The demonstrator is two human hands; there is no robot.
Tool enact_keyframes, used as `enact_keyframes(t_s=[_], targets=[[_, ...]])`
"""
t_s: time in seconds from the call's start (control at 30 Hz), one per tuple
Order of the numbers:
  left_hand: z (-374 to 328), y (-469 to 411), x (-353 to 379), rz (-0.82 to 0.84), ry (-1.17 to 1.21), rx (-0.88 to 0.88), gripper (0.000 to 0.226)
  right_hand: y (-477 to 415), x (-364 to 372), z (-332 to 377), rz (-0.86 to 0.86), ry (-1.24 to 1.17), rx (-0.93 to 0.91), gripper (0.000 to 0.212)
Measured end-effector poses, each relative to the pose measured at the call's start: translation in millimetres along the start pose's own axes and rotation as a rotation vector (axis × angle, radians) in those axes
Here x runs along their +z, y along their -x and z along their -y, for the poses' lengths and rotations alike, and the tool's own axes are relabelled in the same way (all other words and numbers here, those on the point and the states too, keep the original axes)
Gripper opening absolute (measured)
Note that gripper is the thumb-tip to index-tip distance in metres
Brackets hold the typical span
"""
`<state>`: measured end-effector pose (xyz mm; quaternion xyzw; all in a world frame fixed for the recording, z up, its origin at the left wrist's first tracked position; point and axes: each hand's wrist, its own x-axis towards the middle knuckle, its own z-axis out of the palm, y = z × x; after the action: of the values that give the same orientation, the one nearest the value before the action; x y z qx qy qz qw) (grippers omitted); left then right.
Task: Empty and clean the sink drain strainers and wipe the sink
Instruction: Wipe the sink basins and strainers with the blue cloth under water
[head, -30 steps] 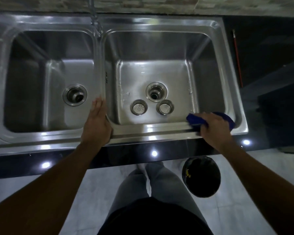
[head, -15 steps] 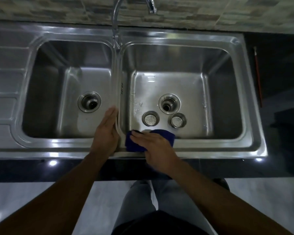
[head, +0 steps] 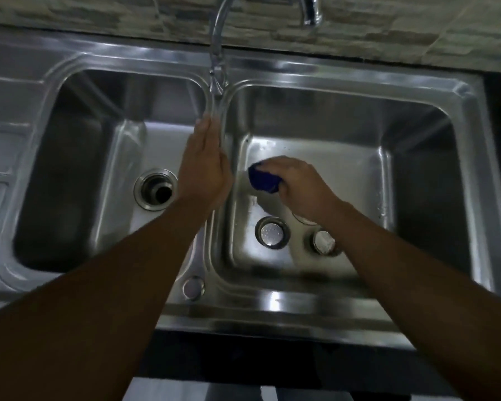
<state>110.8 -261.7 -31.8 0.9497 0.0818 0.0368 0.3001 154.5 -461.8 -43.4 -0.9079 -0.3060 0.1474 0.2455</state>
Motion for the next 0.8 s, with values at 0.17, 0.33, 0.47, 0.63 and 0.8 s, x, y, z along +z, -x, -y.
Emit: enact_keyframes(t_s=[0.17,0.33,0.47,0.63,0.8], targets=[[3,-8,24,0.032,-0.239,0.005,0.067,-49,50,-22,0.335,0.025,-0.103,0.06],[2,-11,25,0.045,-0.293,-0.001,0.068,-61,91,-59,0.542,0.28,-0.353,0.06],[0,-10,24,0.052,-0.313,0.005,0.067,-67,103,-83,0.422,0.513,-0.393,0.065],[2,-11,26,0.045,-0.298,0.002,0.066,-117,92,-92,0.215,0.545,-0.121,0.066],[0,-11,24,0.04,-0.284,-0.008,0.066,-70,105,-78,0.303,0.491,-0.211,0.067]])
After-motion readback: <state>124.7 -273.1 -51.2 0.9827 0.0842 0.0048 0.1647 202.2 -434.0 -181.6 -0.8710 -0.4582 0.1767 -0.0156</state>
